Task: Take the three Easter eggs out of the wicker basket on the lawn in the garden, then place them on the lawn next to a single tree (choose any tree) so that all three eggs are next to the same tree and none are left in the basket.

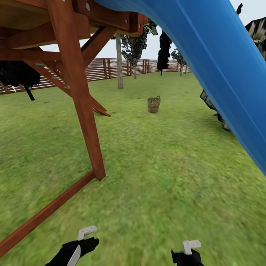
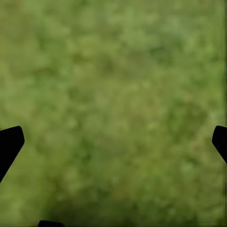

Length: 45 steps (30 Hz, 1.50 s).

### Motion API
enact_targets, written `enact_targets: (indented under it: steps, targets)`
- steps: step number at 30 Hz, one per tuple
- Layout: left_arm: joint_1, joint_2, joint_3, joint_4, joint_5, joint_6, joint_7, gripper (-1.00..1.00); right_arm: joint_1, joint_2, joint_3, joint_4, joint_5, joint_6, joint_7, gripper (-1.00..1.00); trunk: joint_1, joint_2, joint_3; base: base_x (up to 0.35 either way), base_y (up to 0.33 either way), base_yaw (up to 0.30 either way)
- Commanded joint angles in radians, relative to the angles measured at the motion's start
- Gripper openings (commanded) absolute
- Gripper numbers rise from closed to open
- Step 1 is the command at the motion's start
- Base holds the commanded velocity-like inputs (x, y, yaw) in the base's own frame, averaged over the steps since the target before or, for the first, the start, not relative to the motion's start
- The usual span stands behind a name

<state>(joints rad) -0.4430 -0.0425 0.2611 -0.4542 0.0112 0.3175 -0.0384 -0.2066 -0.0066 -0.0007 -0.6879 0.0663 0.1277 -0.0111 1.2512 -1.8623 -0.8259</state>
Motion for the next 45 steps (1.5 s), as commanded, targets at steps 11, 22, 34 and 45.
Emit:
enact_targets:
  steps: [11,22,34,45]
  targets:
    - [0.001,-0.005,0.007,-0.002,0.001,0.006,-0.009,1.0,0.0,-0.007,0.001,0.03,0.007,0.0,0.001,1.0,0.042,-0.078,-0.035,0.0,0.0,0.0]
    - [0.001,-0.004,0.005,-0.003,0.0,0.005,-0.01,1.0,0.0,0.01,0.006,0.079,0.01,-0.089,0.002,1.0,0.084,-0.155,-0.07,0.0,0.0,0.0]
    - [0.001,-0.002,0.004,-0.002,0.0,0.005,-0.011,1.0,-0.001,0.023,0.003,0.113,0.008,-0.105,0.0,1.0,0.13,-0.239,-0.107,0.0,0.0,0.0]
    - [0.001,0.0,0.004,-0.002,0.0,0.005,-0.037,1.0,-0.001,0.022,0.002,0.124,0.007,-0.131,0.0,1.0,0.172,-0.316,-0.142,0.0,0.0,0.0]
